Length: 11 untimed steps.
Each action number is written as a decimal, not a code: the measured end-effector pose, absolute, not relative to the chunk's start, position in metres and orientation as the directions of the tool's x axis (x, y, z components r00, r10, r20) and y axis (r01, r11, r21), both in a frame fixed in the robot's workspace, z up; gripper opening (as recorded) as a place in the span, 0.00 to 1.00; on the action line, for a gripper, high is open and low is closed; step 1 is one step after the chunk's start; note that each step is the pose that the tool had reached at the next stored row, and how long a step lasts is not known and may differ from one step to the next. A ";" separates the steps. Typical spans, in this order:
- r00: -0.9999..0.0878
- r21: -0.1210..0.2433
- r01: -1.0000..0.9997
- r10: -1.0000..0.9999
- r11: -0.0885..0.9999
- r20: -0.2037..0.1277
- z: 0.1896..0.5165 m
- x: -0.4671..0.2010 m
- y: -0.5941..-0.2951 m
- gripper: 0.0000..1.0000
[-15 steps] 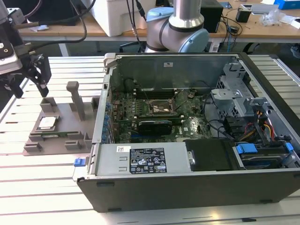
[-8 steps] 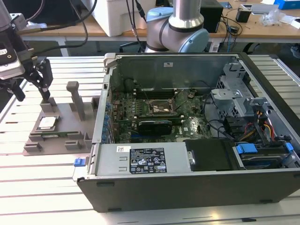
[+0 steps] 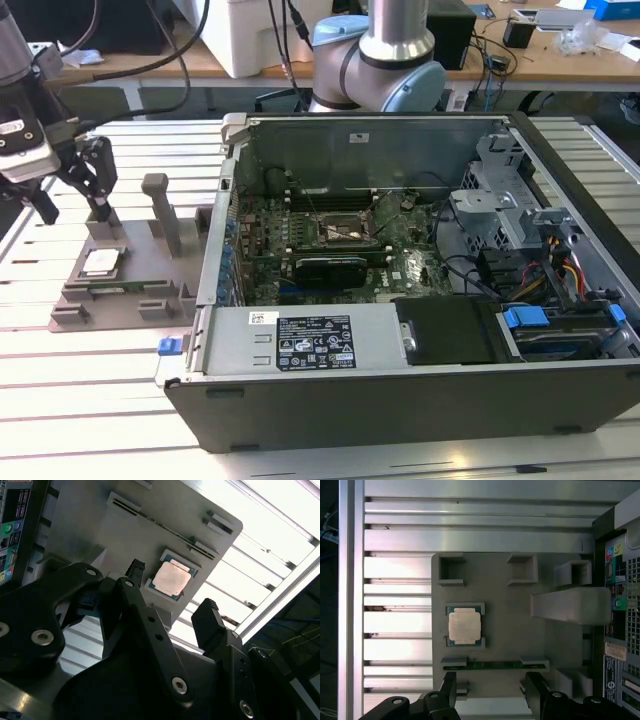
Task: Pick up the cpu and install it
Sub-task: 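Pick up the cpu and move it towards the insertion slot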
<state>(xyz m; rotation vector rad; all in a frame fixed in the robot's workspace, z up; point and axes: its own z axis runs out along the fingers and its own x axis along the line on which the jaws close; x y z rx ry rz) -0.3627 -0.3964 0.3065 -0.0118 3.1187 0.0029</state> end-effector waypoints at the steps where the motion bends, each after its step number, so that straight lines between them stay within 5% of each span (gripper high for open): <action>1: -1.000 0.002 -0.008 -0.008 1.000 -0.023 0.305 -0.363 -0.396 0.66; 11: -1.000 0.002 -0.008 -0.008 1.000 -0.023 0.287 -0.363 -0.396 0.66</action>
